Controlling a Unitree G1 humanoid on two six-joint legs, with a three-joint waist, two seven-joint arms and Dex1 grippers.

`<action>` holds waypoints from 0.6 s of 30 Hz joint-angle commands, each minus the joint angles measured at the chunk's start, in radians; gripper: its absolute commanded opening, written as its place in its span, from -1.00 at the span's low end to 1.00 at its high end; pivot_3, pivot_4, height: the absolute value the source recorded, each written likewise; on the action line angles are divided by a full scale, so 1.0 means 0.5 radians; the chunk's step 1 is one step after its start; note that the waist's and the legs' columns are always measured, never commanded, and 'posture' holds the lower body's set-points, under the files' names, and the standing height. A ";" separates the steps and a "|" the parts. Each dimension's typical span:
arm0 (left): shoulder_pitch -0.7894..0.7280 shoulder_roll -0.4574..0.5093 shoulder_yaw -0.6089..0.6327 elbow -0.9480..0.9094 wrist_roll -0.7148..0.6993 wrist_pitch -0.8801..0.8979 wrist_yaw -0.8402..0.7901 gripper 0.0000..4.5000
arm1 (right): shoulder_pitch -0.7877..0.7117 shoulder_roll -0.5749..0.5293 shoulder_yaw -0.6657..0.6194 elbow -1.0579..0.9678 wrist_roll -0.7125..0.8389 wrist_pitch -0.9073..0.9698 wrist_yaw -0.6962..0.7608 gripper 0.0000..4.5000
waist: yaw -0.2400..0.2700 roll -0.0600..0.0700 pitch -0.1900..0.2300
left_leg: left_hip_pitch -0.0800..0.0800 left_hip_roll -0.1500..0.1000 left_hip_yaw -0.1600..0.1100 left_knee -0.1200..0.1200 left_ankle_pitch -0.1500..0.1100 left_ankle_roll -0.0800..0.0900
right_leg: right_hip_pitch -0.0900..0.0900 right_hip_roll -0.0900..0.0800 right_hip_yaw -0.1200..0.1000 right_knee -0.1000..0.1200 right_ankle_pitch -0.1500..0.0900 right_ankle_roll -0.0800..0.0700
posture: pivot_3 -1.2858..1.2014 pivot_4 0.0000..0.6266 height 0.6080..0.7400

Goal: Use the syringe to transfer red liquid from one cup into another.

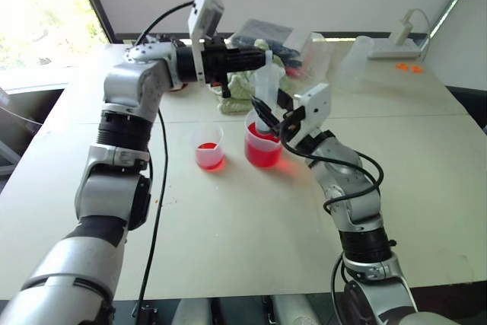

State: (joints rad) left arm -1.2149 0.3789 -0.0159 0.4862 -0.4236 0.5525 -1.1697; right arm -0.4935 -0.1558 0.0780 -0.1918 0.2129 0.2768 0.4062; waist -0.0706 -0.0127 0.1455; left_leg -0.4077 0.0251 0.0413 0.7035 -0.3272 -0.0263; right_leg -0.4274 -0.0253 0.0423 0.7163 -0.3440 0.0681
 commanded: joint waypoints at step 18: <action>-0.163 -0.025 0.152 -0.103 -0.112 -0.024 0.074 -0.97 | 0.069 0.059 0.105 0.007 -0.006 0.000 0.050 -0.35 | 0.000 0.000 0.000 | 0.000 0.000 0.000 0.000 0.000 0.000 | 0.000 0.000 0.000 0.000 0.000 0.000 | 0.03 -0.52 1.00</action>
State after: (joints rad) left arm -1.2155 0.3706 -0.0077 0.4861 -0.4271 0.5630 -1.1546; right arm -0.4735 -0.1375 0.0753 -0.1919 0.2107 0.2743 0.4055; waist -0.0704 -0.0127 0.1455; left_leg -0.4077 0.0251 0.0413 0.7037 -0.3272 -0.0263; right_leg -0.4274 -0.0253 0.0422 0.7164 -0.3440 0.0681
